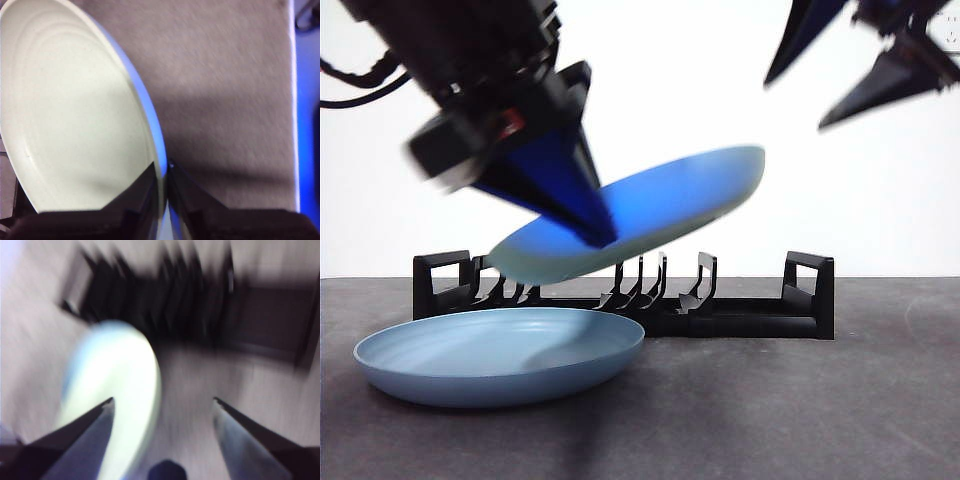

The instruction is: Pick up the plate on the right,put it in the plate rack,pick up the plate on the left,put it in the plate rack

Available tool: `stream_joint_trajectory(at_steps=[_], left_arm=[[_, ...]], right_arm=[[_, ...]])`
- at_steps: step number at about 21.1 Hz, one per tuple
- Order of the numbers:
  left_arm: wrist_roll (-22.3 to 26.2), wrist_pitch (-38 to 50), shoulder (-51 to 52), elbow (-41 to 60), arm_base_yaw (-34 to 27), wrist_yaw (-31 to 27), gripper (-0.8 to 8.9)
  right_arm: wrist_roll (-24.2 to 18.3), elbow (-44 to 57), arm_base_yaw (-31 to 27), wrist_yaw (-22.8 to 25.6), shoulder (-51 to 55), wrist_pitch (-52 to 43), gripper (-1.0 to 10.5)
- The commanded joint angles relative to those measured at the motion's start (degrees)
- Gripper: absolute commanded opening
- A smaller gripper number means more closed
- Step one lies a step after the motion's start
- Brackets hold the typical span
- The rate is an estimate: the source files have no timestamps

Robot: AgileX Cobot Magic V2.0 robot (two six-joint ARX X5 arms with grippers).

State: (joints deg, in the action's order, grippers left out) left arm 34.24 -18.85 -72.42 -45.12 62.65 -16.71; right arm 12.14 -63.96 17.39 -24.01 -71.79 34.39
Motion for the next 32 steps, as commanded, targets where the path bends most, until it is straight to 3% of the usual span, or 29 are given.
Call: stream_joint_trajectory(at_steps=[1,3,6,9,18,24,32], left_arm=[[-5.0,4.3,-0.1,-0.6,-0.4,-2.8,-0.09],[-9.5,4.6,0.0,-3.7,-1.6,-3.8,-0.09],[-15.8,4.5,0.0,-10.2,-5.4,-2.0,-0.09],[-21.6,4.8,0.2,-15.2,-12.2,9.0,-0.09],[-32.2,9.2,0.2,-15.7,-31.3,28.8,-0.09],[-39.8,13.5,0.0,-15.7,-44.1,46.1,-0.09],[-40.5,14.8,-1.2,-15.7,-50.1,48.8,-0.09]], right_arm=[[0.5,-0.4,-1.1,0.4,3.9,-5.2,3.5],[0.5,-0.4,-1.9,1.1,7.4,-8.8,3.5],[0.4,-0.4,-2.1,7.2,11.1,-10.2,3.5],[-0.2,-0.4,-2.4,9.5,12.6,-9.9,3.5],[-1.6,-0.4,-2.4,9.6,12.7,-7.1,3.4],[-1.5,-0.4,-2.4,9.6,12.7,-7.1,3.4],[-1.4,-0.4,-2.4,9.5,12.5,-7.1,3.4]])
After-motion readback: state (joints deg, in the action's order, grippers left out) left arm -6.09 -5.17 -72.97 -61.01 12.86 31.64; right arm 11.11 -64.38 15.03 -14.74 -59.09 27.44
